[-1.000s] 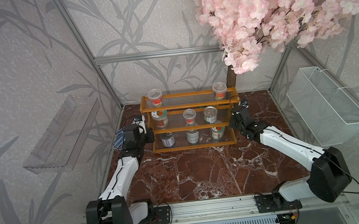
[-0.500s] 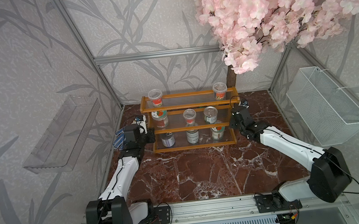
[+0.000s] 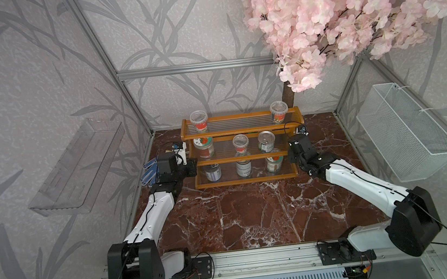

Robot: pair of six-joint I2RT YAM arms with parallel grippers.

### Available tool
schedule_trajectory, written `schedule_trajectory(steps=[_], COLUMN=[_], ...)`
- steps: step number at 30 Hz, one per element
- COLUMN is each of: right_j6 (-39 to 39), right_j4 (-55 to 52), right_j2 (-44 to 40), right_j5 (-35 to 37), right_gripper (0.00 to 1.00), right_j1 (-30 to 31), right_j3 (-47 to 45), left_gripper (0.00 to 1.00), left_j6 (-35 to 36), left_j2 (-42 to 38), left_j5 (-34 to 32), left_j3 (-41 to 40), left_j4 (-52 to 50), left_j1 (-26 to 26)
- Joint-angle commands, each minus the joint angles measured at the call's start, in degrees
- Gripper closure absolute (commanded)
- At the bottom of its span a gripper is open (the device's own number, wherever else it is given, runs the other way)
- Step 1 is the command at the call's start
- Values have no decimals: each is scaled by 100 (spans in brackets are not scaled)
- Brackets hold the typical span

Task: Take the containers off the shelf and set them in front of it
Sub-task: Move the shelf to the center of the board.

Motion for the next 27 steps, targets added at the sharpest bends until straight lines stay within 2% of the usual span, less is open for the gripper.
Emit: schedule_trajectory(steps=[1,5,13,18,27], right_j6=[-176,-191,-192,-229,-381], right_j4=[-120,-147,-394,-520,-727], right_j2=[-147,-213,-527,-765,-1074], right_j5=[1,-35,43,86,-187], right_gripper=[72,71,61,56,43], right_j1=[28,28,28,28,32], right_j3=[-65,-74,-156,-290,-362], left_gripper=[61,61,61,62,57], left_j6=[86,150,235,257,242], left_j2=[139,252,557,743,538], left_j5=[440,394,259,473,607], left_j3=[221,284,449,646,702], left_j4=[105,134,142,125,-91], left_j1=[-94,-42,82,108,103])
